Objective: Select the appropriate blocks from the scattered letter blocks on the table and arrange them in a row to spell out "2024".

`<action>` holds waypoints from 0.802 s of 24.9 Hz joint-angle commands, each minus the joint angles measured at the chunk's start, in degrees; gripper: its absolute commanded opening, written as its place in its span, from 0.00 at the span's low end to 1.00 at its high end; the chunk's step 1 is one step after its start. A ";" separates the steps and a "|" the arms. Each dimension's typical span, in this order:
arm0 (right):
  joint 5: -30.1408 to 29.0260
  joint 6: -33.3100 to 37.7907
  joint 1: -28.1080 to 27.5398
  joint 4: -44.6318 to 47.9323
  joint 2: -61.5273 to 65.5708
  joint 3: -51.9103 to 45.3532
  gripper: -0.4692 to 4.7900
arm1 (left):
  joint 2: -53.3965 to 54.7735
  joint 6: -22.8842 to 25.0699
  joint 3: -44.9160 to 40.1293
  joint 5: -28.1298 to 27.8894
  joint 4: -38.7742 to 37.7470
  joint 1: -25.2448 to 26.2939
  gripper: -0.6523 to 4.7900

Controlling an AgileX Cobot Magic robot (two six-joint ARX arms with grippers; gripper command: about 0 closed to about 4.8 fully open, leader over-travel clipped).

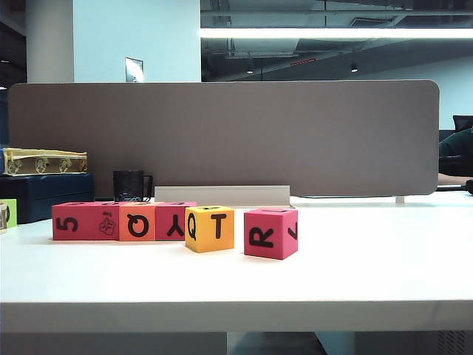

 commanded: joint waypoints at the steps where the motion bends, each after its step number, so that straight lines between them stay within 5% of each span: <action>1: 0.24 0.28 -0.07 1.27 -1.20 -0.81 0.09 | 0.02 -0.20 0.04 0.00 -0.20 0.07 0.11; 20: 1.22 0.35 -1.09 -8.81 -4.87 -1.18 0.09 | 0.02 -0.20 0.04 0.02 -0.20 0.07 0.11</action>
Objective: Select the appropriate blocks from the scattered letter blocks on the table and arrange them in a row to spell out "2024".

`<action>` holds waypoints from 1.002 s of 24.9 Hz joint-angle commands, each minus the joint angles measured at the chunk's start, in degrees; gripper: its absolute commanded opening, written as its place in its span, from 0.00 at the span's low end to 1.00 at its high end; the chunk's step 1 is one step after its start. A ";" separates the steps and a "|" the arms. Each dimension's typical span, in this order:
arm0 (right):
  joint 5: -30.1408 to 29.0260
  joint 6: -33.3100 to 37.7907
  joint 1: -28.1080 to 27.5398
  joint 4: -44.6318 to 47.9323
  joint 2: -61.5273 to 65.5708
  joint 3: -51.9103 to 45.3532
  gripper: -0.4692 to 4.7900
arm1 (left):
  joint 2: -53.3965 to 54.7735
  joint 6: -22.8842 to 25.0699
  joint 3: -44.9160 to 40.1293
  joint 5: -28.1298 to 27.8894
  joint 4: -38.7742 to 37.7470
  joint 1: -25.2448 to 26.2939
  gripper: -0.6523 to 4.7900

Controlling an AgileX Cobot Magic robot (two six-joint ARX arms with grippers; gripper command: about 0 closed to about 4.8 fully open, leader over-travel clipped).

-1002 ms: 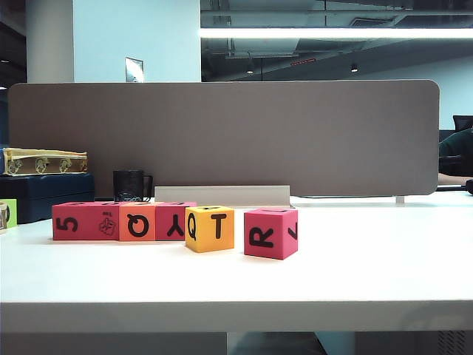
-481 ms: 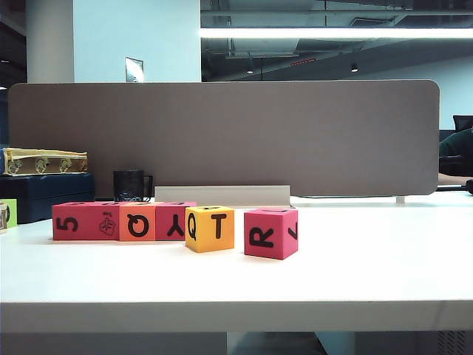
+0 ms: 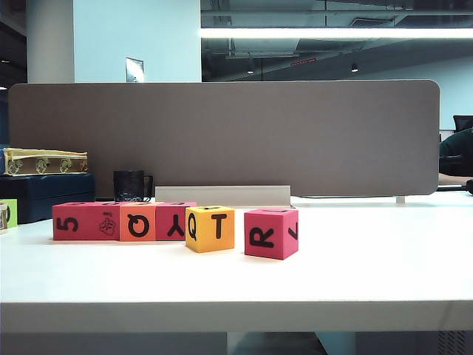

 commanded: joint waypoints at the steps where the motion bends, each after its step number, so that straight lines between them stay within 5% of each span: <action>1: -0.15 0.42 0.31 0.20 -0.66 -0.13 0.09 | 0.02 -0.20 0.04 0.00 -0.20 0.07 0.11; 25: -4.17 3.50 1.03 -0.20 -0.66 -0.13 0.09 | 0.02 -0.20 0.04 0.00 -0.20 0.07 0.11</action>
